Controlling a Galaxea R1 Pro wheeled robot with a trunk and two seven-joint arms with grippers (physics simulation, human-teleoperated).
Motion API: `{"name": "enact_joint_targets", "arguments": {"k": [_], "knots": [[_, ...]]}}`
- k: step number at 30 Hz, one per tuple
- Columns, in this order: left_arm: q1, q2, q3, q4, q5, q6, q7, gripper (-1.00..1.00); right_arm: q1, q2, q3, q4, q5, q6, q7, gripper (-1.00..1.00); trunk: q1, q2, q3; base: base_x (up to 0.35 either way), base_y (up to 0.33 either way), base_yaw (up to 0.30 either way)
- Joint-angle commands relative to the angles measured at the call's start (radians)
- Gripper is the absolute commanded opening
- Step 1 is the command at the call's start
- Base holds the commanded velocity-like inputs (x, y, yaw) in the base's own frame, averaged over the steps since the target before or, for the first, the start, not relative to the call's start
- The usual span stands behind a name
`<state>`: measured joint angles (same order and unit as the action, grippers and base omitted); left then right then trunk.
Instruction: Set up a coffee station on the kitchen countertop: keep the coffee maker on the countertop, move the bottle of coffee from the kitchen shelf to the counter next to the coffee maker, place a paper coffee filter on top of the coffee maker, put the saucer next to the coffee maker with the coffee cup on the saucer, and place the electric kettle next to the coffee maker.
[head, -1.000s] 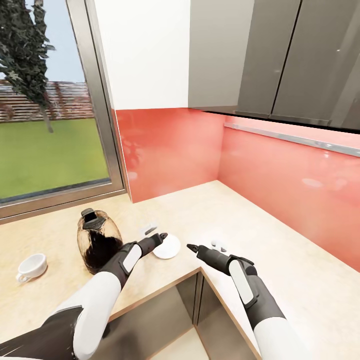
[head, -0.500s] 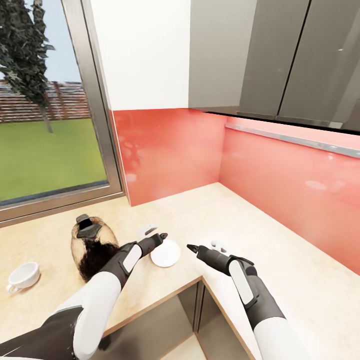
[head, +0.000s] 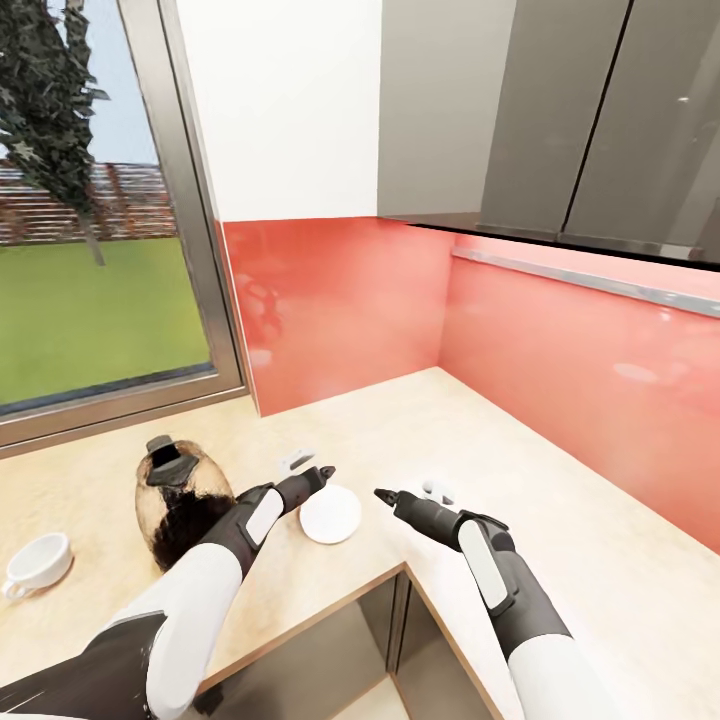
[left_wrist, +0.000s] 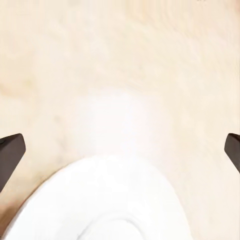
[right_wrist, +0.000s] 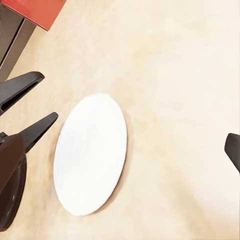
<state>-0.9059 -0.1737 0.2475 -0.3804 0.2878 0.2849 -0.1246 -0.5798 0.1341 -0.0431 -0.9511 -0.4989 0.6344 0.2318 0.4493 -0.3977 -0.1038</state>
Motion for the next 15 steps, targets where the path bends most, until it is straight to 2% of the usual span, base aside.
{"name": "enact_joint_targets", "arguments": {"k": [1,7,13,15], "knots": [[0.005,-0.001,0.001,0.004,0.009,0.014,-0.009,1.00,-0.003,0.007,-0.004,0.005,-0.006,0.001,-0.002,1.00,0.001,-0.002,-0.002,0.000,0.000,0.000],[0.025,-0.001,-0.012,-0.014,-0.003,0.033,-0.043,1.00,-0.003,0.040,-0.006,-0.006,-0.030,0.005,0.001,1.00,0.001,-0.002,-0.002,0.000,0.000,0.000],[0.024,0.001,-0.045,-0.048,-0.002,0.067,-0.077,1.00,-0.003,0.040,-0.005,-0.006,-0.065,0.007,0.001,1.00,0.001,-0.002,-0.002,0.000,0.000,0.000],[0.023,0.008,-0.045,-0.059,-0.001,0.078,-0.088,1.00,-0.003,0.040,-0.002,-0.006,-0.076,0.007,0.001,1.00,0.001,-0.002,-0.002,0.000,0.000,0.000]]}}
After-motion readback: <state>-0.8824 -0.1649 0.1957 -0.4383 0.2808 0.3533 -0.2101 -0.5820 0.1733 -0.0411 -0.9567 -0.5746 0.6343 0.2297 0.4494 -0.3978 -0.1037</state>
